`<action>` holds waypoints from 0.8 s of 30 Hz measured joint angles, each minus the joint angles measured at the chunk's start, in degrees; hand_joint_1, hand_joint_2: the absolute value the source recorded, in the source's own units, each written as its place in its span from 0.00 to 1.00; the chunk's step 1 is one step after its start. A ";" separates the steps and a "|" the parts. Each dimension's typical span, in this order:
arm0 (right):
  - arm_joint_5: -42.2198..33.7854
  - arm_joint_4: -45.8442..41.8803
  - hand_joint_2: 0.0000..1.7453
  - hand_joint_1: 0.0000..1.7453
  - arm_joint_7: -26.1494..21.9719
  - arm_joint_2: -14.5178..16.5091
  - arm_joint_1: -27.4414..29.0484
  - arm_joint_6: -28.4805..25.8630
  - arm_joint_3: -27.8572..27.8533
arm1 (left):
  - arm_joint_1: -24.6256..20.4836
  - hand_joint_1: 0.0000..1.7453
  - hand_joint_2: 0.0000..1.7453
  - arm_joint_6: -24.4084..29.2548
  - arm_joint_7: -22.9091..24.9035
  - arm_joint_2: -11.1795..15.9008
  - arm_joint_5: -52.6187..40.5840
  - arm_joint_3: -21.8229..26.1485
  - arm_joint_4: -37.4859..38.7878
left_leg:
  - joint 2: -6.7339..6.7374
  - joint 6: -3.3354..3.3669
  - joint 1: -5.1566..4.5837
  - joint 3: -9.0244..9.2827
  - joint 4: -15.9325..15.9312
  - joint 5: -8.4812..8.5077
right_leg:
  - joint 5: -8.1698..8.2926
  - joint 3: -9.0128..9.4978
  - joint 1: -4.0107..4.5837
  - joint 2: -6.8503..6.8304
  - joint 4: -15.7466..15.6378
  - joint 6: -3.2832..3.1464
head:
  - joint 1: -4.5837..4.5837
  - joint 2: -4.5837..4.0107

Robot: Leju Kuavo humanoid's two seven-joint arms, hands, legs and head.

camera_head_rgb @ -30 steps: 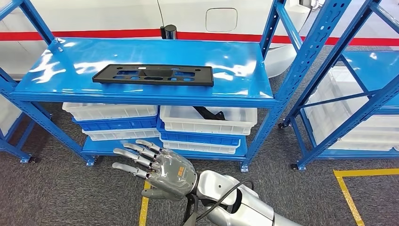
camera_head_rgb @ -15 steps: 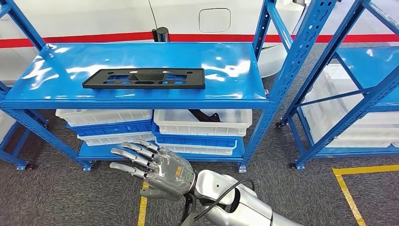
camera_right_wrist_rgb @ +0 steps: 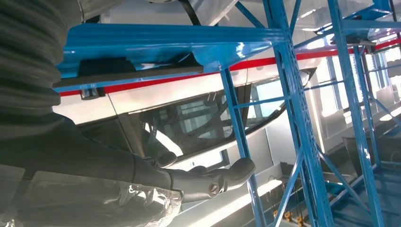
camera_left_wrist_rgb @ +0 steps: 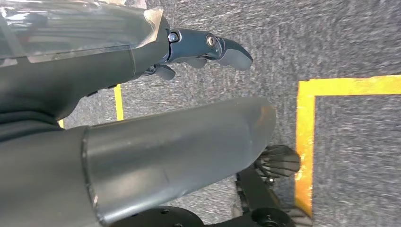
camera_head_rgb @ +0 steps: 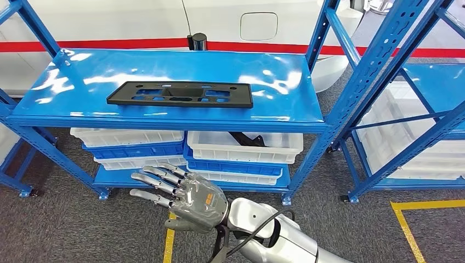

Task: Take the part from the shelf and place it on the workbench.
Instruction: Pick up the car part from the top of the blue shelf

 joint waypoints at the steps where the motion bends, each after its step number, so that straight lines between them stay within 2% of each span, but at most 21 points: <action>1: 0.00 0.03 1.00 0.00 0.00 0.03 -0.04 0.02 0.00 | -0.01 0.00 0.00 0.00 -0.02 0.00 -0.02 0.00 0.00 | 0.00 -0.31 -0.11 0.23 -0.01 -0.36 | 0.61 1.07 0.12 -0.08 -2.08 -0.42 | -0.01 0.00; 3: 0.00 0.06 1.00 0.00 0.00 0.07 -0.07 0.04 0.00 | -0.04 0.00 0.00 0.00 -0.04 0.01 -0.06 0.00 0.00 | 0.09 -0.97 -0.14 0.59 -0.21 -0.88 | 0.50 1.74 0.45 -0.01 -2.89 -1.53 | -0.04 0.00; 5: -0.01 0.05 1.00 0.00 0.00 0.15 -0.13 0.04 -0.03 | -0.08 0.00 0.00 0.01 -0.06 0.04 -0.06 -0.01 -0.10 | 0.17 -1.61 0.13 0.65 0.12 -1.44 | 0.26 2.33 0.15 0.17 -3.22 -2.47 | -0.09 0.00; 6: -0.01 0.05 1.00 0.00 0.01 0.26 -0.20 0.04 -0.04 | -0.12 0.00 0.00 0.02 -0.07 0.03 -0.06 -0.01 -0.16 | 0.19 -1.90 0.22 0.00 1.64 -2.14 | 0.06 2.83 -0.06 0.21 -3.41 -2.99 | -0.17 0.00; 8: -0.01 0.07 1.00 0.00 0.01 0.50 -0.28 0.04 -0.01 | -0.11 0.00 0.00 0.03 -0.09 -0.01 -0.06 -0.01 -0.25 | 0.20 -2.35 0.36 -3.52 8.16 -4.46 | -0.58 3.82 -0.15 0.23 -3.57 -3.82 | -0.31 0.00; 9: 0.00 0.11 1.00 0.00 0.01 0.59 -0.27 0.05 0.04 | -0.04 0.00 0.00 0.04 -0.09 -0.01 -0.06 -0.01 -0.24 | 0.19 -2.51 0.41 -6.14 12.21 -5.59 | -0.97 4.23 -0.09 0.25 -3.56 -4.05 | -0.35 0.00; 10: 0.00 0.15 1.00 0.00 0.00 0.62 -0.22 0.05 0.08 | 0.07 0.00 0.00 0.04 -0.09 0.01 -0.06 0.00 -0.24 | 0.19 -2.61 0.43 -8.51 15.23 -5.94 | -1.38 4.67 -0.03 0.34 -3.56 -4.10 | -0.34 0.00; 11: 0.00 0.20 1.00 0.00 0.01 0.63 -0.18 0.06 0.11 | 0.18 0.00 0.00 0.04 -0.09 0.02 -0.06 0.00 -0.24 | 0.20 -2.63 0.43 -10.11 16.46 -5.23 | -1.83 5.19 0.01 0.45 -3.55 -4.07 | -0.35 0.00; 12: 0.01 0.22 1.00 0.00 0.01 0.64 -0.15 0.06 0.11 | 0.24 0.00 0.00 0.03 -0.09 0.02 -0.05 0.00 -0.24 | 0.20 -2.54 0.43 -10.54 15.40 -3.29 | -2.34 5.85 0.02 0.57 -3.55 -3.98 | -0.36 0.00; 14: 0.04 0.25 1.00 0.00 0.02 0.76 -0.13 0.06 0.10 | 0.30 0.00 0.00 0.02 -0.09 0.05 0.02 0.01 -0.24 | 0.19 -2.02 0.40 -8.60 8.43 2.27 | -3.51 7.25 0.03 0.73 -3.60 -3.69 | -0.34 0.00; 15: 0.07 0.26 1.00 0.00 0.03 0.85 -0.16 0.06 0.10 | 0.31 0.00 0.00 0.02 -0.09 0.08 0.06 0.02 -0.24 | 0.21 -1.73 0.25 -7.12 4.93 3.95 | -4.13 7.76 0.23 0.77 -3.61 -3.43 | -0.32 0.00; 16: 0.10 0.27 1.00 0.00 0.03 0.93 -0.18 0.06 0.09 | 0.29 0.00 0.00 0.01 -0.10 0.11 0.11 0.02 -0.25 | 0.27 -1.42 0.06 -5.96 2.58 4.62 | -4.64 8.04 0.35 0.81 -3.72 -3.11 | -0.34 0.00; 19: 0.15 0.29 1.00 0.00 0.05 0.99 -0.19 0.05 0.04 | 0.32 0.00 0.00 0.00 -0.15 0.12 0.14 0.02 -0.28 | 0.40 -0.38 -0.36 -4.55 0.86 3.48 | -5.06 9.03 0.54 0.75 -3.69 -1.92 | -0.37 0.01; 20: 0.15 0.29 1.00 0.00 0.05 0.98 -0.21 0.04 0.02 | 0.37 0.00 0.00 0.00 -0.19 0.10 0.14 0.03 -0.29 | 0.37 0.01 -0.29 -4.05 0.51 3.31 | -5.00 8.96 0.53 0.62 -2.86 -1.59 | -0.31 0.00; 21: 0.15 0.29 1.00 0.00 0.06 0.96 -0.26 0.03 0.00 | 0.40 0.00 0.00 -0.02 -0.24 0.09 0.14 0.03 -0.30 | 0.34 0.40 -0.17 -3.45 0.22 3.15 | -5.07 8.12 0.49 0.50 -1.32 -1.40 | -0.27 0.00; 22: 0.16 0.31 1.00 0.00 0.07 0.94 -0.29 0.03 0.00 | 0.40 0.00 0.00 -0.06 -0.30 0.08 0.14 0.04 -0.31 | 0.27 0.66 -0.06 -2.82 -0.03 2.94 | -5.37 6.37 0.43 0.40 1.54 -1.30 | -0.22 0.00; 24: 0.17 0.43 1.00 0.00 0.08 0.81 -0.14 0.02 0.03 | 0.41 0.00 0.00 -0.15 -0.39 0.07 0.14 0.06 -0.31 | 0.22 0.98 -0.04 -1.92 -0.22 2.12 | -7.15 1.24 0.34 0.32 8.75 -1.47 | -0.14 0.00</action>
